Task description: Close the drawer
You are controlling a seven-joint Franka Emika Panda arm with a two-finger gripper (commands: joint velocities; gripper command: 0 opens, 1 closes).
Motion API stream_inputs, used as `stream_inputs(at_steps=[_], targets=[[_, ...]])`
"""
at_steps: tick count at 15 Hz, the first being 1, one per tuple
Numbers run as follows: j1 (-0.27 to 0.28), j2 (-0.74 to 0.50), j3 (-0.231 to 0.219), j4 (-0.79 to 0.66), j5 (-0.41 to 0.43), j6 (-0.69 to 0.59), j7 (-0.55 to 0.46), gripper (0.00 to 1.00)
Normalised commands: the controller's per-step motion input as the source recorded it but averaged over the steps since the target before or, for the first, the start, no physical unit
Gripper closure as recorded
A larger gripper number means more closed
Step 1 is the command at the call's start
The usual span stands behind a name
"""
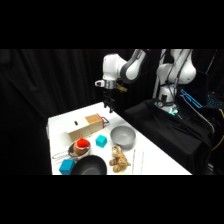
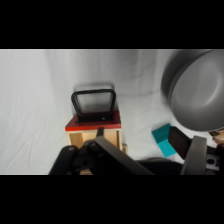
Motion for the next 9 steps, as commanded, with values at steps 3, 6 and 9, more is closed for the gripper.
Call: stream_inputs(at_steps=[3, 6, 9], targets=[[-0.002, 0.00, -0.028, -0.21, 0.391, 0.38, -0.43, 0.00], [0.019, 0.07, -0.005, -0.12, 0.460, 0.33, -0.49, 0.00], [0.025, 0.21, 0.048, 0.04, 0.502, 0.31, -0.48, 0.00]])
